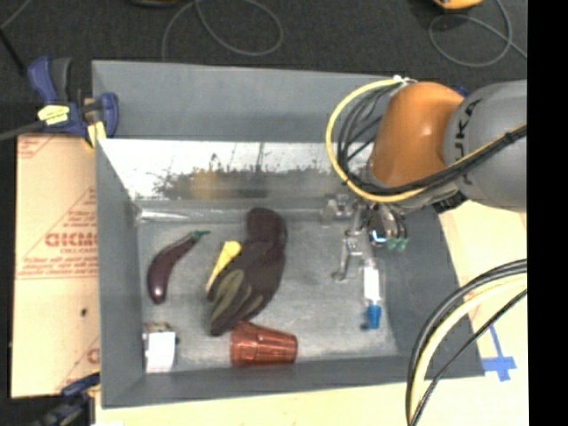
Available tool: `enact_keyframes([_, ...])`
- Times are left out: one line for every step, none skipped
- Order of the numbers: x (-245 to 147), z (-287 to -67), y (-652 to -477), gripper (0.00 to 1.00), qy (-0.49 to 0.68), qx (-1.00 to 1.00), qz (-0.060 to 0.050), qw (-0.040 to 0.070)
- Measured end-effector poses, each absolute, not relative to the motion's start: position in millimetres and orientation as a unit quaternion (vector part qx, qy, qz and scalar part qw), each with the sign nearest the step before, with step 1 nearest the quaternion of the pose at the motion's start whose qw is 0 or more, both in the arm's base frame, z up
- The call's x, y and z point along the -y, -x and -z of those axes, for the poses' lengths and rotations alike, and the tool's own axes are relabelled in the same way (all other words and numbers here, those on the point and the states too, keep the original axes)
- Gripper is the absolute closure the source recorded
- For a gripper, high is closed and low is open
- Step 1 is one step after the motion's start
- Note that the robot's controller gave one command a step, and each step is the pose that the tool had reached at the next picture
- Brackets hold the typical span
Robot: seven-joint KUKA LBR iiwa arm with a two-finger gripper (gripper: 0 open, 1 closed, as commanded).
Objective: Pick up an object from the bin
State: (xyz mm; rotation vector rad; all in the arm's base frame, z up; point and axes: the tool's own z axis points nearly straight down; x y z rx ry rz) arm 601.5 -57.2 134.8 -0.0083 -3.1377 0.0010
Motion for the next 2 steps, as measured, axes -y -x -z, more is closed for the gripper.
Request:
enact_keyframes([57,-140,-603.2,0.00,0.002,1.000,-0.001,-0.002])
enact_keyframes([13,-112,-616.9,0.00,-0.007,1.000,-0.001,-0.002])
